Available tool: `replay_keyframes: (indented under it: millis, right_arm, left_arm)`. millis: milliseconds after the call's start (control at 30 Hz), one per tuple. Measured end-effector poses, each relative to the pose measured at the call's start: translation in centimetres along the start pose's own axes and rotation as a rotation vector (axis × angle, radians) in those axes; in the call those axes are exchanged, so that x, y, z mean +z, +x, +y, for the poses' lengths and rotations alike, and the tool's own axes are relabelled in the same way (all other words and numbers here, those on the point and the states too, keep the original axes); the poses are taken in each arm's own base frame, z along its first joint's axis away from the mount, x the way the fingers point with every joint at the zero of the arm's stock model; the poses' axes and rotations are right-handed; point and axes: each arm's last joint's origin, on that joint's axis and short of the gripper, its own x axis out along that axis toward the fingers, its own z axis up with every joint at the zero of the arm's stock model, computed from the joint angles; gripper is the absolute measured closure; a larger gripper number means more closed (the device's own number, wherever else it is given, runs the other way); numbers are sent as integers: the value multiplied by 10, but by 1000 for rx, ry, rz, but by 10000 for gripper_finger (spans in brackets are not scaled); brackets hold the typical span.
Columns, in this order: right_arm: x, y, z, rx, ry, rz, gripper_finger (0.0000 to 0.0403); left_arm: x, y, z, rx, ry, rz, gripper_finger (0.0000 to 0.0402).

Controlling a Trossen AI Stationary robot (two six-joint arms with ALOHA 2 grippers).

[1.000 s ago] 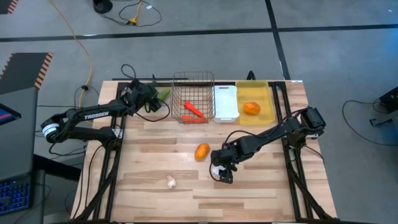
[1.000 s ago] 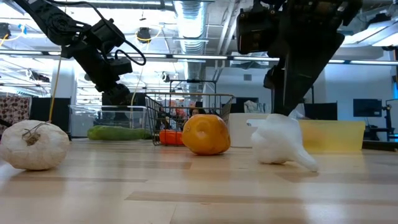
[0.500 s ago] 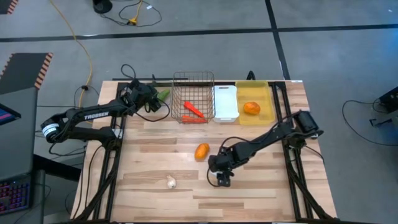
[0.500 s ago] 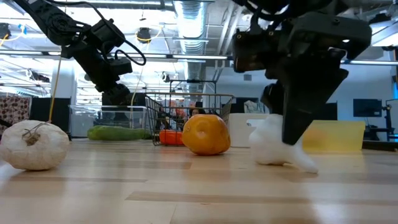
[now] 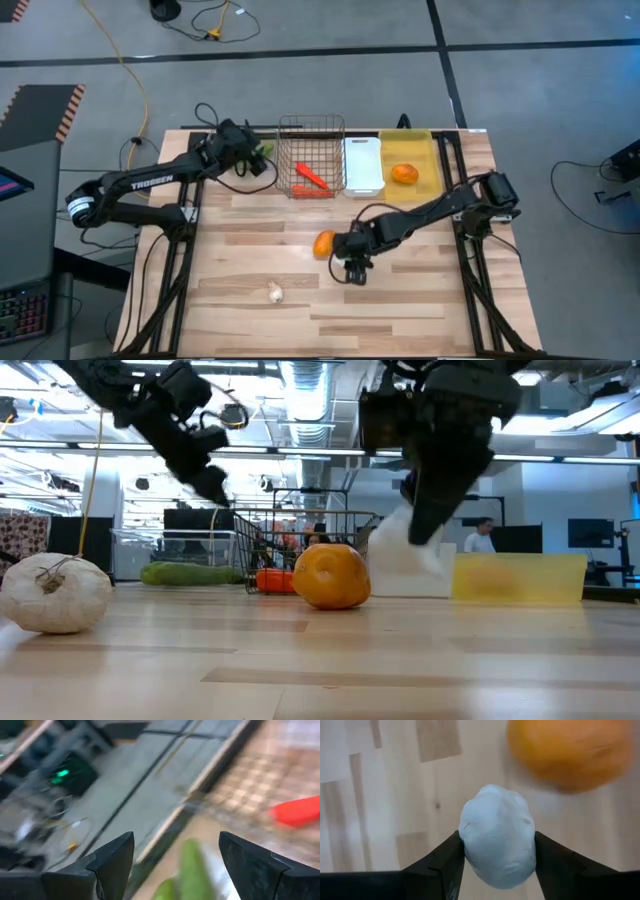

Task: Sort produce into baskets
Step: Put the top garlic into the white bin

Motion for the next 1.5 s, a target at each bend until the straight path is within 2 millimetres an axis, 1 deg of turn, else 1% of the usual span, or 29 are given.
replay_keyframes:
  millis: [133, 233, 333, 400, 500, 600, 700, 800, 900, 1033, 1200, 1367, 1500]
  right_arm:
    - [10, -24, -19, -83, -28, -21, 173]
    - [16, -44, -39, -162, -38, -65, 174]
    - [20, -57, -63, -256, -30, -85, 171]
    - [23, -66, -79, -310, -20, -101, 169]
    - [26, -73, -104, -368, -7, -103, 168]
    - [26, -76, -126, -397, 8, -80, 168]
    - [26, -79, -143, -414, 46, -65, 168]
    - [22, -81, -154, -431, 66, -32, 168]
    - [22, -83, -160, -444, 57, -26, 168]
    - [22, -85, -172, -502, 84, -26, 168]
    - [20, -88, -185, -520, 99, -16, 168]
    - [20, -89, -188, -520, 108, -17, 166]
    - [20, -89, -188, -519, 108, -16, 148]
  left_arm:
    - [23, -14, -5, -163, 9, -33, 123]
    - [35, -27, -12, -291, 20, -26, 123]
    - [46, -40, -19, -422, 16, -34, 123]
    - [49, -47, -26, -500, 18, -30, 123]
    - [53, -57, -36, -589, 24, -35, 123]
    - [53, -65, -48, -652, 40, -36, 123]
    - [52, -74, -58, -697, 63, -31, 123]
    - [51, -82, -68, -737, 68, -25, 123]
    - [51, -89, -75, -770, 77, -30, 123]
    - [51, -98, -83, -807, 90, -37, 123]
    - [50, -107, -92, -845, 90, -37, 123]
    - [48, -116, -99, -884, 102, -38, 123]
    - [47, -123, -105, -912, 108, -38, 123]
